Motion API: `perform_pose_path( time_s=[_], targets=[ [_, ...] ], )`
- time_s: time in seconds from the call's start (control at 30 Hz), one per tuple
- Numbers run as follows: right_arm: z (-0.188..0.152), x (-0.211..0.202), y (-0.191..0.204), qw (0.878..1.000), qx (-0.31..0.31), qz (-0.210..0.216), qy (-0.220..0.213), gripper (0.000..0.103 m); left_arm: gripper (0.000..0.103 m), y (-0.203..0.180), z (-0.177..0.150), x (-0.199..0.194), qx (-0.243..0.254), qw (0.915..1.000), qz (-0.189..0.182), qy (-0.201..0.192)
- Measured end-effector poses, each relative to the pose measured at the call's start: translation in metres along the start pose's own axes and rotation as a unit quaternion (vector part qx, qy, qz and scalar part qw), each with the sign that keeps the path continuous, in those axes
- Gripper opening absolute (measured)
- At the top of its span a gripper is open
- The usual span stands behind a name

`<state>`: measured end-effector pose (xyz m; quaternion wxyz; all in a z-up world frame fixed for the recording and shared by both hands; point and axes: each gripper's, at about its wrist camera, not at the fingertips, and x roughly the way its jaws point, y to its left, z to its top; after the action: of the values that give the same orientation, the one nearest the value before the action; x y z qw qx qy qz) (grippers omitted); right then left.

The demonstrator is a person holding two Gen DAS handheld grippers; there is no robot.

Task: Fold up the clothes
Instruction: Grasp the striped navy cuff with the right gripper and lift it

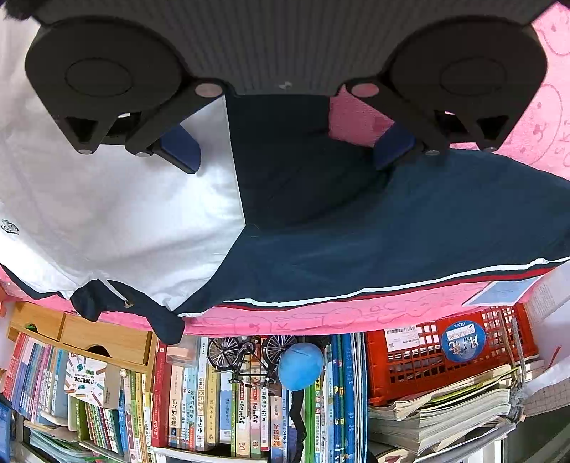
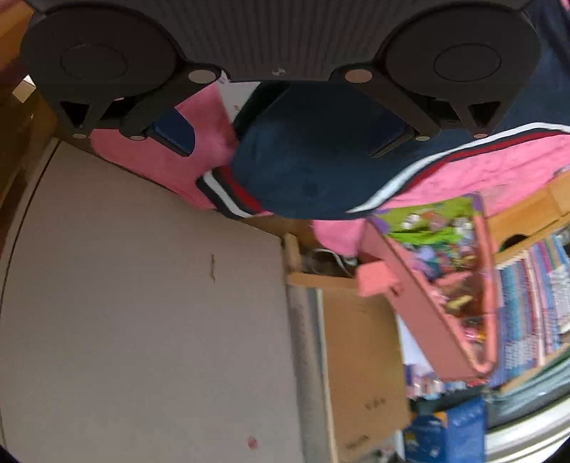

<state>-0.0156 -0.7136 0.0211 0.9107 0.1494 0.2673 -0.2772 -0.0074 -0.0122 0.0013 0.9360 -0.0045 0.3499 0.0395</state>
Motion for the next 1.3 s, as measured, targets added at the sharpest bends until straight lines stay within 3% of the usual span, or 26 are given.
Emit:
perform_pose_path(
  time_s=[0.27, 0.3, 0.33, 0.43, 0.53, 0.63, 0.7, 0.77, 0.9, 0.97, 1.0, 1.03, 1.13, 1.23, 1.3],
  targets=[
    [0.014, 0.054, -0.006, 0.998, 0.051, -0.003, 0.047, 0.100, 0.103, -0.004, -0.001, -0.001, 0.010, 0.9999, 0.013, -0.005],
    [0.016, 0.055, -0.007, 0.998, 0.054, 0.007, 0.045, 0.087, 0.103, -0.005, -0.001, -0.001, 0.011, 0.9998, 0.014, -0.005],
    [0.018, 0.054, -0.008, 0.997, 0.055, 0.019, 0.042, 0.055, 0.103, -0.006, -0.001, -0.001, 0.012, 0.9998, 0.015, -0.006],
    [0.022, 0.045, -0.007, 0.996, 0.073, 0.044, 0.034, 0.020, 0.103, -0.006, -0.001, -0.001, 0.012, 0.9998, 0.016, -0.006],
    [0.027, 0.025, 0.002, 0.993, 0.087, 0.084, 0.016, 0.016, 0.103, -0.005, 0.000, -0.001, 0.010, 0.9998, 0.014, -0.005],
    [0.035, -0.013, 0.039, 0.985, 0.060, 0.160, -0.025, 0.015, 0.103, -0.005, 0.000, -0.002, 0.010, 0.9999, 0.013, -0.005],
    [0.037, -0.046, 0.081, 0.973, 0.021, 0.226, -0.046, 0.015, 0.103, -0.006, 0.000, -0.002, 0.011, 0.9998, 0.015, -0.005],
    [0.029, -0.081, 0.137, 0.950, -0.034, 0.305, -0.058, 0.015, 0.103, -0.005, 0.000, -0.002, 0.011, 0.9998, 0.015, -0.005],
    [-0.017, -0.136, 0.252, 0.877, -0.145, 0.457, -0.025, 0.018, 0.103, -0.002, 0.000, -0.002, 0.004, 0.9999, 0.010, -0.003],
    [-0.054, -0.152, 0.299, 0.842, -0.195, 0.503, 0.016, 0.042, 0.103, 0.000, 0.000, -0.002, -0.002, 1.0000, 0.007, -0.001],
    [-0.072, -0.158, 0.317, 0.830, -0.217, 0.513, 0.036, 0.066, 0.103, 0.001, 0.000, -0.001, -0.006, 1.0000, 0.005, 0.001],
    [-0.092, -0.162, 0.332, 0.822, -0.237, 0.515, 0.054, 0.076, 0.103, 0.002, 0.000, -0.001, -0.008, 1.0000, 0.004, 0.001],
    [-0.133, -0.168, 0.349, 0.806, -0.289, 0.509, 0.083, 0.077, 0.103, 0.002, 0.000, -0.002, -0.007, 1.0000, 0.006, 0.001],
    [-0.154, -0.173, 0.339, 0.805, -0.322, 0.491, 0.078, 0.089, 0.103, 0.001, 0.000, -0.002, -0.004, 0.9999, 0.010, -0.001],
    [-0.155, -0.173, 0.320, 0.812, -0.325, 0.480, 0.063, 0.095, 0.103, 0.001, 0.000, -0.003, -0.006, 0.9999, 0.016, -0.003]
  ],
)
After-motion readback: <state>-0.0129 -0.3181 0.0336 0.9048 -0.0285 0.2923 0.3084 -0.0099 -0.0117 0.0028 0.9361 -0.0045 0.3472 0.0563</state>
